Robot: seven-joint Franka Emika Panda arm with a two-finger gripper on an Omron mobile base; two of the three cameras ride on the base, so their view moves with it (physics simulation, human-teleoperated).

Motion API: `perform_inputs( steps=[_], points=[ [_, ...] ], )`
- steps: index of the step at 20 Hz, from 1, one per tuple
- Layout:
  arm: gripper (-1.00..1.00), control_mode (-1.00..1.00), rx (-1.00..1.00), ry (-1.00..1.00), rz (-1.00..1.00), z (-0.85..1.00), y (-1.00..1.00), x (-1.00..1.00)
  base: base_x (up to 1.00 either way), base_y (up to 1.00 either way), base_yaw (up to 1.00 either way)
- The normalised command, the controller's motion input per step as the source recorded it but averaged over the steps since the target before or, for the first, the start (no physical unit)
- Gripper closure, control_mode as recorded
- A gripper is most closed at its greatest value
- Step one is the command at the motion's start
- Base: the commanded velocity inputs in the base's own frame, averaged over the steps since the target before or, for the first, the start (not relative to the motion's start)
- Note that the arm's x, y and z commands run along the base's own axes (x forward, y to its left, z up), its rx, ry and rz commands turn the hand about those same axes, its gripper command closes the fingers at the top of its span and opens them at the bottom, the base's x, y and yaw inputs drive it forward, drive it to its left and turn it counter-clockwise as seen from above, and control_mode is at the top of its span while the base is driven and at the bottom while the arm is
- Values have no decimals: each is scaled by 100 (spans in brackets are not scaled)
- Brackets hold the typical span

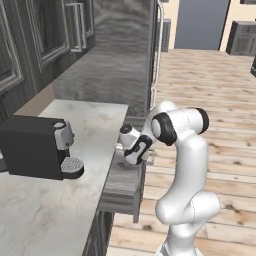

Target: Pick up the metallic utensils from the counter and place them in the open drawer. Make sure not to pick up any wooden utensils.

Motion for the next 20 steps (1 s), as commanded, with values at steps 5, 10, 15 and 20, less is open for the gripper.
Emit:
perform_inputs(
  steps=[5,10,15,20],
  points=[
    [100,-100,0,10,-4,-33,-59,-1,0,0,0],
    [100,-100,0,11,-2,-26,-94,-11,0,0,0],
    [100,-100,0,7,-3,-26,-99,-28,0,0,0],
    [100,-100,0,2,-3,-20,-83,-41,0,0,0]
  ],
)
